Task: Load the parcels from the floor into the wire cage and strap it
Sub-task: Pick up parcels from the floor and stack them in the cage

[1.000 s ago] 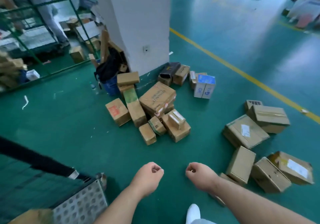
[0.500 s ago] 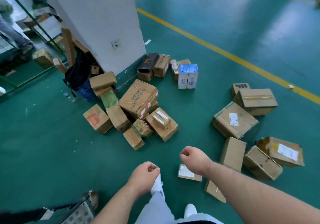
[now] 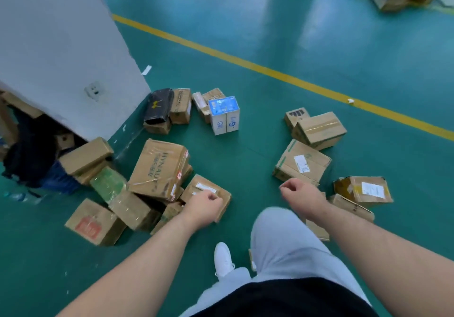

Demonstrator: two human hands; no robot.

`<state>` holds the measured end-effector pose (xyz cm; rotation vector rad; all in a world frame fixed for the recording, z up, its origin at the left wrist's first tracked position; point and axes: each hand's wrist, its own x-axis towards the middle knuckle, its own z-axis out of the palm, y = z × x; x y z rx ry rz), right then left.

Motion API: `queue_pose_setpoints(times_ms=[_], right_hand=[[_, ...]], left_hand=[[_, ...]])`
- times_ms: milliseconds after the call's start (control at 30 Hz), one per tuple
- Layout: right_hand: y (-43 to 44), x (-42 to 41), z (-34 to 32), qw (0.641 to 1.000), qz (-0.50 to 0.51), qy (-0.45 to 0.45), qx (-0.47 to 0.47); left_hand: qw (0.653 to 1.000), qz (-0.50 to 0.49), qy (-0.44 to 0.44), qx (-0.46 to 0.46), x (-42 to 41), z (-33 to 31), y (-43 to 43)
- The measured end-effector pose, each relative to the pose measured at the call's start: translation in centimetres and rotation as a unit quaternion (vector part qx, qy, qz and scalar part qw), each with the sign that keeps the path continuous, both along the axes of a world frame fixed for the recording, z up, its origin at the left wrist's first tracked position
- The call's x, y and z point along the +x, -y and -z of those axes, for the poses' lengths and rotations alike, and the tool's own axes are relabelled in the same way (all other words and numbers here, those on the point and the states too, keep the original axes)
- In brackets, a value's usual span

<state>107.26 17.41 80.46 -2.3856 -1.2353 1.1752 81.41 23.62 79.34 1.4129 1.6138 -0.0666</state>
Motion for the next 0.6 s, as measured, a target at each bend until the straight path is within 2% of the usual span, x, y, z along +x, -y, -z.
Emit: queue_pose_setpoints(times_ms=[133,333,600], right_hand=[[-4.0,0.6,-0.8,0.999,0.027,-0.013,0.024],[-12.4,3.9,2.0,1.0,0.014,-0.003,-0.014],[-30.6,12.3,6.1,0.999,-0.034,-0.026,-0.027]], left_hand=[[0.999,0.013,0.029,0.019,3.2,-0.5,-5.6],[0.998,0.028,0.047,-0.029,7.1,1.5,-12.2],[0.999,-0.012,-0.035,-0.037,12.5,4.3,-29.7]])
